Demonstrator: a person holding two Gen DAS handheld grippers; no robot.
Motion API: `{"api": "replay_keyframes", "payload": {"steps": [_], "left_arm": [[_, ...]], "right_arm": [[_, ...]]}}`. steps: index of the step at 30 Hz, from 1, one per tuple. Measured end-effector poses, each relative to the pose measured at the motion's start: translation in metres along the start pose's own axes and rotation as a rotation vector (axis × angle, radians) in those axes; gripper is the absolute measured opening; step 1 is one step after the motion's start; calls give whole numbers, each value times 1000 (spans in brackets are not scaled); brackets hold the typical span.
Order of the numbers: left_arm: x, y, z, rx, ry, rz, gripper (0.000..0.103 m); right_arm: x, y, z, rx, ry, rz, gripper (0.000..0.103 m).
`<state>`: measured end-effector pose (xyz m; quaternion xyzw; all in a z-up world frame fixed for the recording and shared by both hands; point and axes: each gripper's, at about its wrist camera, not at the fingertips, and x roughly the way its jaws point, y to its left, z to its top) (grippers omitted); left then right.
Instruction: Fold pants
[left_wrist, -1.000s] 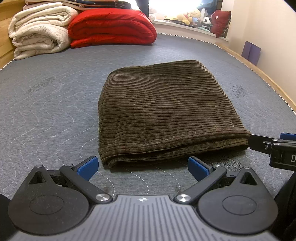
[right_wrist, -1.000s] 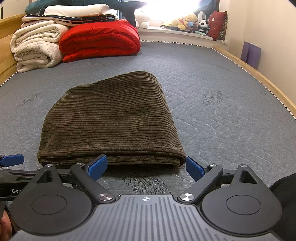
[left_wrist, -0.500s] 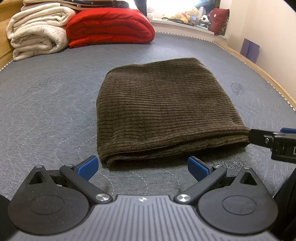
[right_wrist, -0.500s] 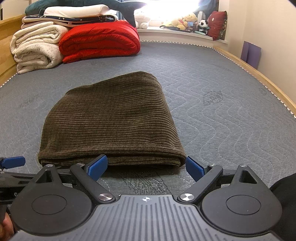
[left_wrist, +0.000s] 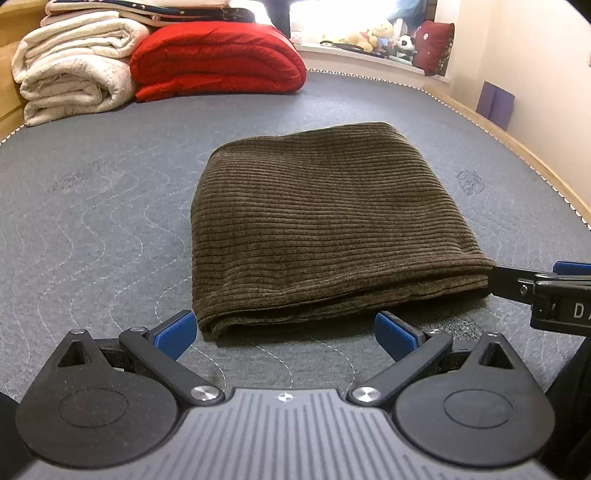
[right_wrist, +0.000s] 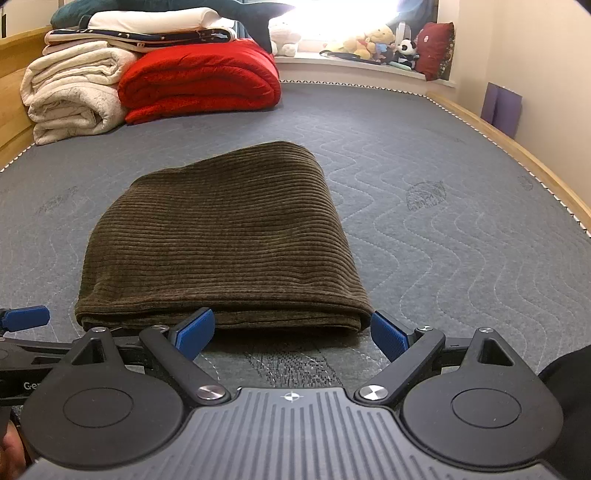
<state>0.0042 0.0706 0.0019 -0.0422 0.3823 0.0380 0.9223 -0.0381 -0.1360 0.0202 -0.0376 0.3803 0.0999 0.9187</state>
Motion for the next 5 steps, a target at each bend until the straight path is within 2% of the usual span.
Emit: {"api": "replay_keyframes", "payload": {"steps": [5], "left_arm": [[-3, -2, 0, 19, -23, 0, 103]], "right_arm": [[0, 0, 0, 0, 1, 0, 92]]}}
